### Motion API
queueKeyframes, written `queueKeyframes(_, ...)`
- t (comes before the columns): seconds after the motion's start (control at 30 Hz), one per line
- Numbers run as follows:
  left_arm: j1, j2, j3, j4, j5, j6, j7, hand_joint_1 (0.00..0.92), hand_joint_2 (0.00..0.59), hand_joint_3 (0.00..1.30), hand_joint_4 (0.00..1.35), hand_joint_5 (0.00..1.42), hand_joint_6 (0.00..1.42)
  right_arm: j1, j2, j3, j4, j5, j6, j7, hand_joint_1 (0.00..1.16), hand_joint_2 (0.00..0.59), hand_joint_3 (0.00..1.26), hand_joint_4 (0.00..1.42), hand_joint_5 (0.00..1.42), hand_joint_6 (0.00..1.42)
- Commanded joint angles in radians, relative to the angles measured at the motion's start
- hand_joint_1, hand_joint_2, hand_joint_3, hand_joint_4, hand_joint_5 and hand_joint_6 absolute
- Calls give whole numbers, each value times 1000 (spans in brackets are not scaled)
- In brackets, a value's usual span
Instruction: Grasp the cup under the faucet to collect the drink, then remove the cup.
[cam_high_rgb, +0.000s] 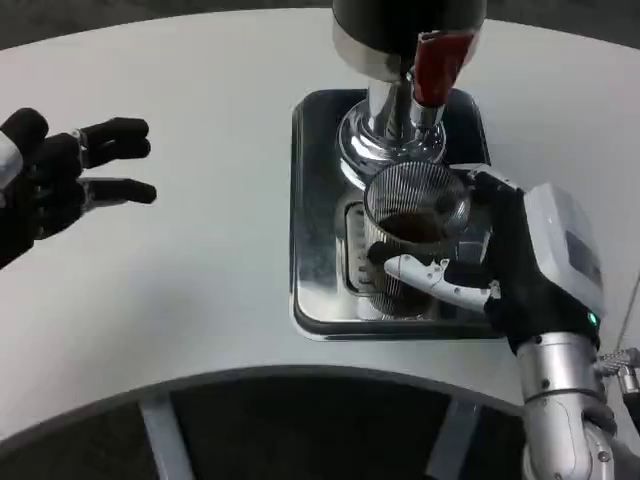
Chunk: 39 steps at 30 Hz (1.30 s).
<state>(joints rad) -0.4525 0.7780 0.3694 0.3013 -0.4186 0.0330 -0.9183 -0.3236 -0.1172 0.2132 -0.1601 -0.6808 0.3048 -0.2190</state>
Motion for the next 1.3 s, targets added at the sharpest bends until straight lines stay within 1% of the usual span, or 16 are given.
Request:
queueKeyframes(0.03, 27, -10, -15, -23, 17, -23, 10, 0, 134, 184, 103, 269, 85, 59, 0, -1, -25, -1, 34, 36, 997, 312, 902, 1231, 1373, 1424)
queueKeyframes(0.27, 48, -30, -42, -64, 24, -48, 21, 0, 129, 184, 83, 235, 71, 94, 4, 2, -116, -15, 55, 63, 1001, 312, 910, 1234, 1373, 1424)
queueKeyframes(0.4, 69, -47, -59, -99, 38, -73, 26, 0, 125, 166, 53, 188, 47, 109, 6, 1, -168, -26, 69, 81, 1005, 313, 913, 1234, 1382, 1424)
queueKeyframes(0.67, 121, -73, -104, -163, 75, -131, 36, 0, 123, 145, 2, 105, 0, 161, 16, 23, -261, -58, 79, 104, 1008, 310, 913, 1234, 1389, 1424)
queueKeyframes(0.93, 165, -97, -135, -200, 121, -199, 62, 0, 114, 106, 0, 17, 0, 185, 23, 36, -320, -82, 69, 122, 1006, 302, 913, 1234, 1390, 1424)
queueKeyframes(1.0, 176, -105, -137, -207, 137, -224, 74, 0, 113, 79, 0, 3, 0, 186, 23, 36, -328, -85, 64, 125, 1006, 301, 913, 1234, 1390, 1424)
queueKeyframes(1.1, 195, -115, -139, -218, 156, -262, 99, 0, 112, 57, 0, 0, 0, 187, 23, 40, -337, -89, 58, 131, 1006, 301, 914, 1234, 1390, 1424)
queueKeyframes(1.3, 228, -121, -150, -238, 199, -328, 131, 0, 112, 1, 0, 0, 0, 195, 18, 48, -362, -93, 47, 141, 1005, 300, 914, 1249, 1390, 1424)
